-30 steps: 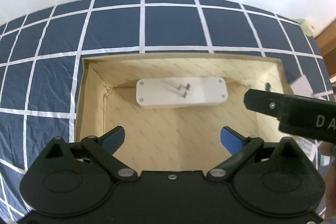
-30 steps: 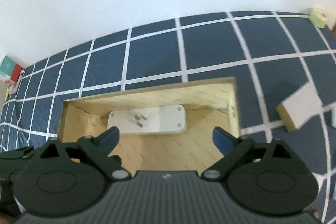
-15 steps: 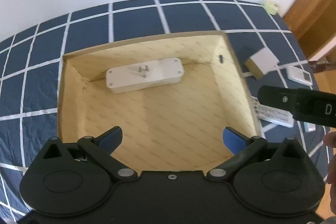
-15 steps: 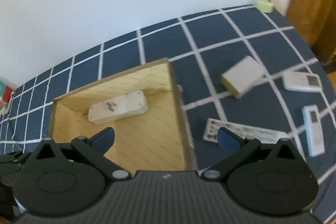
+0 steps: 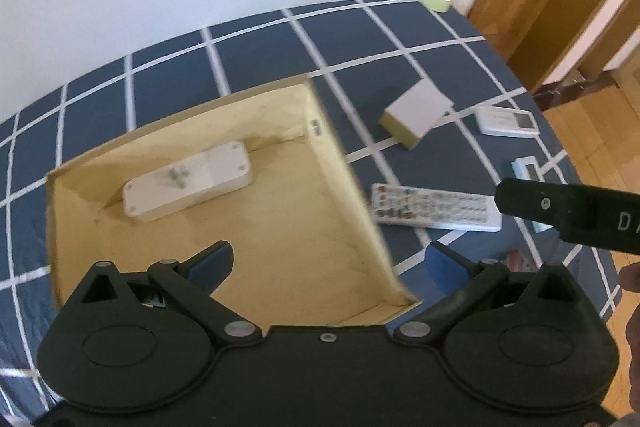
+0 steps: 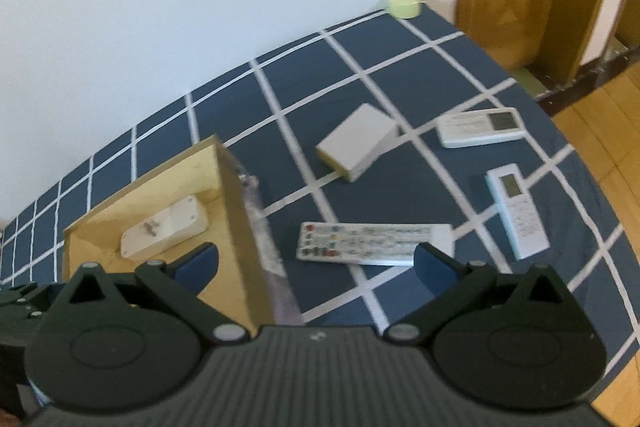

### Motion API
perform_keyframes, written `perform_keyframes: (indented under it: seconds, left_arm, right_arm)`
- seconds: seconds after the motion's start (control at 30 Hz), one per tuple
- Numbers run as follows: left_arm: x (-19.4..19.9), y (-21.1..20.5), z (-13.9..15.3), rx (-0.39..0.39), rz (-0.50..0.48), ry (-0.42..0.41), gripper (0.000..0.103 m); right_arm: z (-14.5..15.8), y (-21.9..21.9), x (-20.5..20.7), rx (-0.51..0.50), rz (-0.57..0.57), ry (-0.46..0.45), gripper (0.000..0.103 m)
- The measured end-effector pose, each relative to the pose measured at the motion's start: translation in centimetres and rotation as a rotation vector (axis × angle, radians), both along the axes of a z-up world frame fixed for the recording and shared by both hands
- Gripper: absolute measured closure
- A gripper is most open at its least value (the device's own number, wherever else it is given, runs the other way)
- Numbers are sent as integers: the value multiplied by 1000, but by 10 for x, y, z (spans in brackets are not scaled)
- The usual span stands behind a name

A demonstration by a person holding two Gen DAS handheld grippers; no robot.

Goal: Organize objects
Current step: 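Move the right gripper to the white TV remote with coloured buttons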

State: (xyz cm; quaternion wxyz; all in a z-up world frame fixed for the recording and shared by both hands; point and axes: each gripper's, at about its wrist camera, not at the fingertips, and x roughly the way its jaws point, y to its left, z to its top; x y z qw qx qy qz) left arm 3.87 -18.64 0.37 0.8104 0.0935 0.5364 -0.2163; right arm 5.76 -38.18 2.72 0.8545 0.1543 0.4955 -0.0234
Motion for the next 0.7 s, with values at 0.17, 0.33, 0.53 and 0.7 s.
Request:
perform_keyframes:
  seconds: [0.17,0.33,0.53,0.7]
  left_arm:
    - [1,-32,-5,13,-47,9,0]
    - [4,-65,-14,31,-94,21,0]
    - [14,-101,-31,60,-126,55,0]
    - [23,-122,-54,94,-144,97,0]
  right_arm:
    - [-1,-30,2,5,-49,12,0]
    - [-9,-58,9,28,-79,28,0]
    - [-29,-85,26,55,-97,68,0]
    - [-57,-95,44,86,-83,123,0]
